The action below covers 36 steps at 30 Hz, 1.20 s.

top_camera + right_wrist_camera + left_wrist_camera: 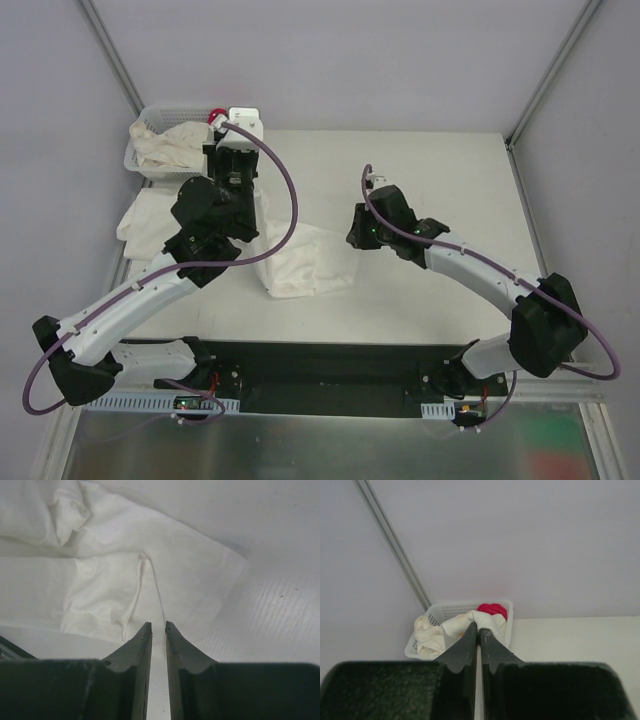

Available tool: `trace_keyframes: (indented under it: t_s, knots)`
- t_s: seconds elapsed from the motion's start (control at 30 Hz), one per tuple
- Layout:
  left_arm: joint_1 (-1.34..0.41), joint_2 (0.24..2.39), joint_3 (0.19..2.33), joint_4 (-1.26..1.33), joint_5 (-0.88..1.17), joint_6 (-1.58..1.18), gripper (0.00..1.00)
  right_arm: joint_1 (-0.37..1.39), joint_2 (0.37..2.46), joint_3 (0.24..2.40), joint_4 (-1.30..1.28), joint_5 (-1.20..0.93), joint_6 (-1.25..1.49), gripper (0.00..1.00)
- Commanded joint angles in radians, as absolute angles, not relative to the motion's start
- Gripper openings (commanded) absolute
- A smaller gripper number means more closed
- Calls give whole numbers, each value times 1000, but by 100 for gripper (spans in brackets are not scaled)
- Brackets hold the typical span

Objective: Fold and stack the t-shirts
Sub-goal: Flatten out the tshirt

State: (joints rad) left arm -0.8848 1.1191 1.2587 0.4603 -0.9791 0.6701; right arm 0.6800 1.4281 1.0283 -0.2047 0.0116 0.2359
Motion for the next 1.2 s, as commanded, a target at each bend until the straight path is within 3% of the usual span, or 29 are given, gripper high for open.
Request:
trace_keyframes:
  t_s: [0.0, 0.37, 1.17]
  knots:
    - [-896, 1120, 1232, 543, -1006, 675, 0, 748, 1428, 1016, -169, -31, 278, 21]
    - [-896, 1129, 1232, 558, -1009, 684, 0, 934, 1459, 946, -156, -28, 340, 27]
    - [-896, 1157, 1236, 597, -1009, 727, 0, 979, 1700, 1051, -115, -58, 328, 35]
